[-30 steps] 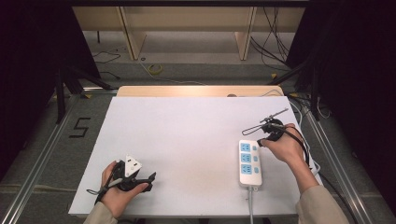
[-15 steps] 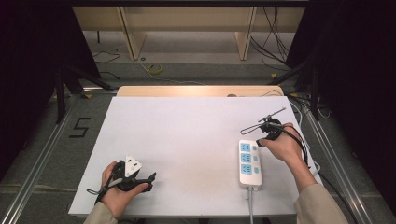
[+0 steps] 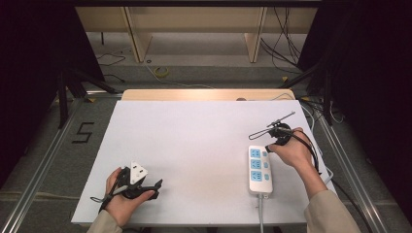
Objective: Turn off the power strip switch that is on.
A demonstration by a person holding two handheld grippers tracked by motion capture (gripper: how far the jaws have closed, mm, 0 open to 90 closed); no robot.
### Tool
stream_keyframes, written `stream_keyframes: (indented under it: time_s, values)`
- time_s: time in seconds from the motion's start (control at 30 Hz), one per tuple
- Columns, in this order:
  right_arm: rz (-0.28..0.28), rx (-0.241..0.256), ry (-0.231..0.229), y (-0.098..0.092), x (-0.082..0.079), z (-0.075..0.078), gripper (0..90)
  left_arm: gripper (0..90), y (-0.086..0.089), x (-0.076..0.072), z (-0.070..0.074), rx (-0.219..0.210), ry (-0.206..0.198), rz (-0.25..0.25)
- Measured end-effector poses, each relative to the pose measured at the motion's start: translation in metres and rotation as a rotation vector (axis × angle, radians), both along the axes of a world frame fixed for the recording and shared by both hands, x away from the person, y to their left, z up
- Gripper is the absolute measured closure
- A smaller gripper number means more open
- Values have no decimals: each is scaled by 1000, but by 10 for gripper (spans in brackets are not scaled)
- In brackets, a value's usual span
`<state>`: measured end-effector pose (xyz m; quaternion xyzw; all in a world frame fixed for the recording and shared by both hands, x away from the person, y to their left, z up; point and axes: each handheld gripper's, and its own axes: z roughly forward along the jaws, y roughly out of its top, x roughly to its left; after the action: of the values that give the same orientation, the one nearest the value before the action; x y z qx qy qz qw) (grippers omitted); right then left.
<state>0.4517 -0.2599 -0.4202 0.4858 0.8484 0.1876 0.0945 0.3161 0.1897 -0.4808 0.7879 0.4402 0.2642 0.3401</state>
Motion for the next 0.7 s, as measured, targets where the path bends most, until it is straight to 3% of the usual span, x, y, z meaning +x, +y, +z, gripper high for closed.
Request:
stream_keyframes:
  time_s: [0.7]
  values:
    - [10, -2, 14, 7, 2, -5, 900, 153, -1, 0, 0, 5, 6, -8]
